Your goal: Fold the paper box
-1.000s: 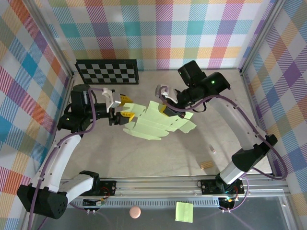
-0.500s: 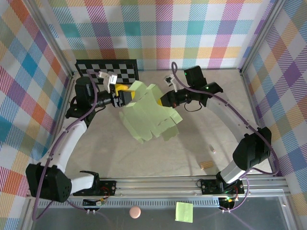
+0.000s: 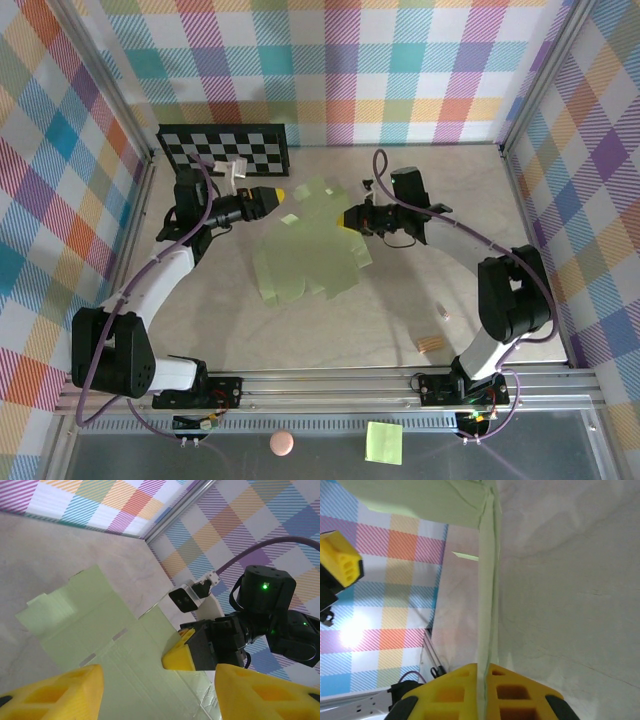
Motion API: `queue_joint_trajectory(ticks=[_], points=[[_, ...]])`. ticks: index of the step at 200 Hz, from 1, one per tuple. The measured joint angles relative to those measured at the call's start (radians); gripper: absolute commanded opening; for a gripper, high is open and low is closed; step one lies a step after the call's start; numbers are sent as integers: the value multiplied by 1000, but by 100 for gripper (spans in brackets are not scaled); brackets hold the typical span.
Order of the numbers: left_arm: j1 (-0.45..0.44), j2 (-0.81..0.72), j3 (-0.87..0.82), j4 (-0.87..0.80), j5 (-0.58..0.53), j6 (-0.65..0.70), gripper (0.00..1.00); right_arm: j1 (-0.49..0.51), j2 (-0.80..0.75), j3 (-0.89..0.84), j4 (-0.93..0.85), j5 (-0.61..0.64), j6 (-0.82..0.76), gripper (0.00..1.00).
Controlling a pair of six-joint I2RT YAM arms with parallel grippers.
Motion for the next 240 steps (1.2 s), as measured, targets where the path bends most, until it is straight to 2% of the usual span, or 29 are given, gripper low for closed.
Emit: queue_joint_trajectory(ticks=[80, 184, 240], points=[[-8, 8, -24, -3, -23, 4, 59, 29, 95, 80, -299, 211, -220, 0], [-13, 8, -37, -12, -34, 42, 58, 245, 199, 370, -612, 668, -502, 0], [-17, 8, -37, -109, -120, 138, 54, 331, 209, 402, -641, 807, -753, 0]])
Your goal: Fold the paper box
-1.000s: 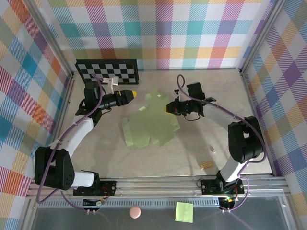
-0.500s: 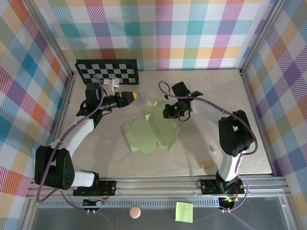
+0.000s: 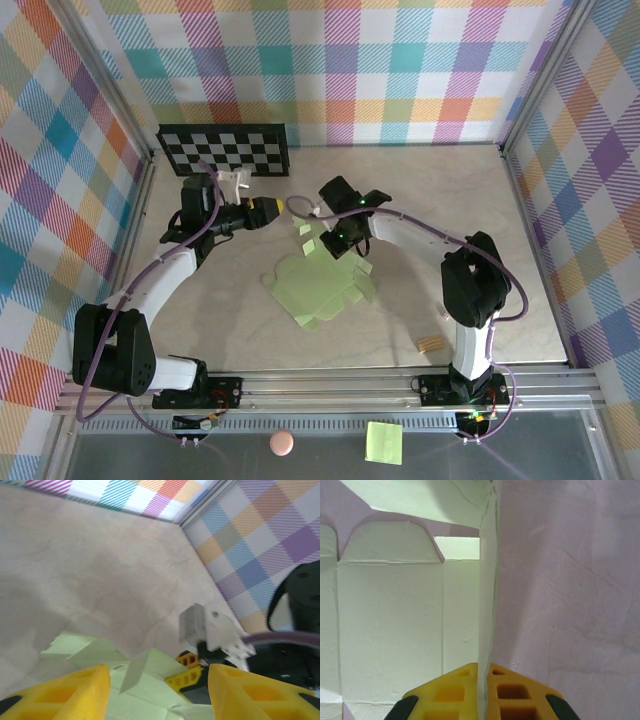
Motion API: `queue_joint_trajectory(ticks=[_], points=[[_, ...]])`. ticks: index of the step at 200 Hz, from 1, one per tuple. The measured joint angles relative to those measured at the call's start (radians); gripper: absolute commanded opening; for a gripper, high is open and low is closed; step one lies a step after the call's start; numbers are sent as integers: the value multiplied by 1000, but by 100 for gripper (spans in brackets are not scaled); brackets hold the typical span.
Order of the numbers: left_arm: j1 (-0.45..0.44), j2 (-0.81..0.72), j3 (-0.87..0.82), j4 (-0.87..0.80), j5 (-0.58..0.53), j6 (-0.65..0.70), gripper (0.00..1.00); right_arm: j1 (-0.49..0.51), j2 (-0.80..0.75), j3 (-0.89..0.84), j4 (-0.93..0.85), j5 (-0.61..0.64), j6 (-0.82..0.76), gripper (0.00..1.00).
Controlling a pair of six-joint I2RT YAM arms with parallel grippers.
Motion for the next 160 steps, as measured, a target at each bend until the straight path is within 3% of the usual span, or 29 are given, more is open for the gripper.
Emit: queue_joint_trajectory(ticks=[83, 160], points=[[-64, -37, -98, -69, -143, 188, 53, 13, -21, -36, 34, -7, -345, 0], [-78, -53, -254, 46, -208, 241, 55, -34, -21, -36, 32, -113, -505, 0]])
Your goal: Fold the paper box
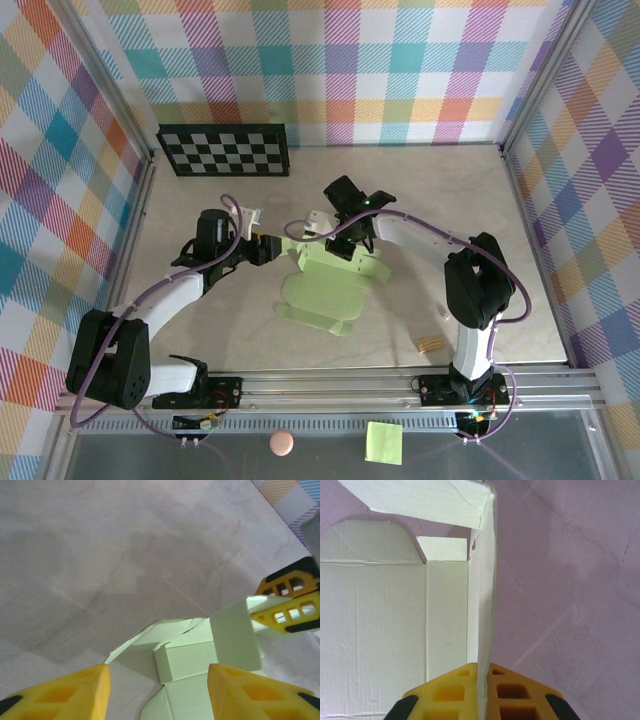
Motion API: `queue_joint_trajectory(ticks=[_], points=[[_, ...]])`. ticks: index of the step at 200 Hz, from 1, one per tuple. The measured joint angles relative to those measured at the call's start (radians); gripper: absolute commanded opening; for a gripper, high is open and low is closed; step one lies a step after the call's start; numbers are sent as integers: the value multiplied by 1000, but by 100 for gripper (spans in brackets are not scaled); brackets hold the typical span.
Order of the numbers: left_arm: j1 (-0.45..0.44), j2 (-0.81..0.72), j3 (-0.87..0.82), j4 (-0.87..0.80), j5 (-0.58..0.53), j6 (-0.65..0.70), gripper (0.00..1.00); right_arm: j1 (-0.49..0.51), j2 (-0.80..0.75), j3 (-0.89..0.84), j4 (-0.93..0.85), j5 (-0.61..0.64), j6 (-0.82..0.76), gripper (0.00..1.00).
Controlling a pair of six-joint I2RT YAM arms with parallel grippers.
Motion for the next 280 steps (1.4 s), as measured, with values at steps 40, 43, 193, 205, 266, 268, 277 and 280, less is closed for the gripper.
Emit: queue_joint_trajectory(ticks=[40, 43, 193, 205, 266, 268, 277, 280], points=[[-10, 78, -18, 80, 13, 5, 56, -12, 0, 0, -2, -39, -22, 0], [-10, 84, -19, 87, 15, 5, 56, -13, 0, 0, -2, -42, -22, 0], [-75, 164, -55, 200, -158, 16, 62, -16, -1, -7, 9, -48, -13, 0], [-75, 157, -63, 204, -202, -1, 66, -16, -3, -10, 12, -49, -13, 0], [-75, 183, -66, 273, -182, 22, 57, -18, -3, -11, 14, -49, -13, 0], [-75, 184, -66, 275, -177, 21, 56, -18, -3, -11, 14, -49, -13, 0], [-75, 187, -66, 278, -154, 33, 51, -19, -3, -11, 14, -48, -12, 0], [-75, 187, -66, 279, -147, 32, 50, -20, -3, -11, 14, -48, -11, 0]])
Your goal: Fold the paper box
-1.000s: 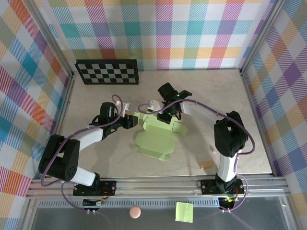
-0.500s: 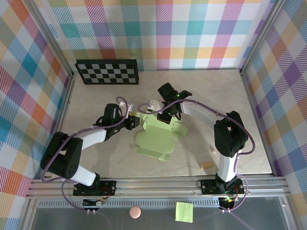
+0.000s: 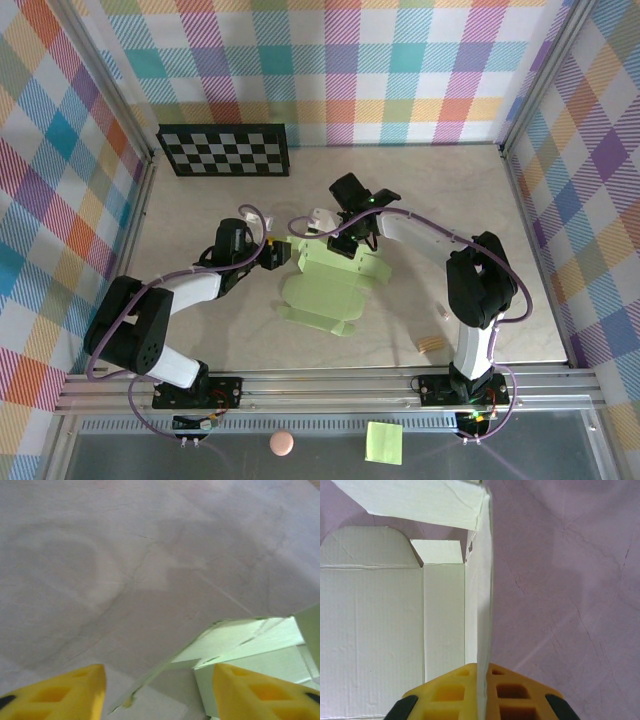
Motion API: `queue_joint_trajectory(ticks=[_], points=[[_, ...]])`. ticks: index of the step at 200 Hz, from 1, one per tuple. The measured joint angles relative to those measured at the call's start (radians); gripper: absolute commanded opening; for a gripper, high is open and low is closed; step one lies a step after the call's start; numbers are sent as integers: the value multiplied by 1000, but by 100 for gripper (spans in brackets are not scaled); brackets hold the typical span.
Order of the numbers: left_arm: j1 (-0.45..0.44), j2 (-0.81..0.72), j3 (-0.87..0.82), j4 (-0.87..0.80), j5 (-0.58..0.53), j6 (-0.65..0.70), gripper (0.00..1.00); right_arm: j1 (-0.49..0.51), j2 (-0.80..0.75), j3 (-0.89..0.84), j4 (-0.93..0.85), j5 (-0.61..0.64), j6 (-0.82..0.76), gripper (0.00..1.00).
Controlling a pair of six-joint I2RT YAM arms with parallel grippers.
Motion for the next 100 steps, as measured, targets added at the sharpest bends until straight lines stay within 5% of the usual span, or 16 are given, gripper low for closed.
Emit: queue_joint_trajectory(ticks=[100], points=[[-47, 0, -35, 42, 62, 43, 14, -3, 0, 0, 6, 29, 65, 0]])
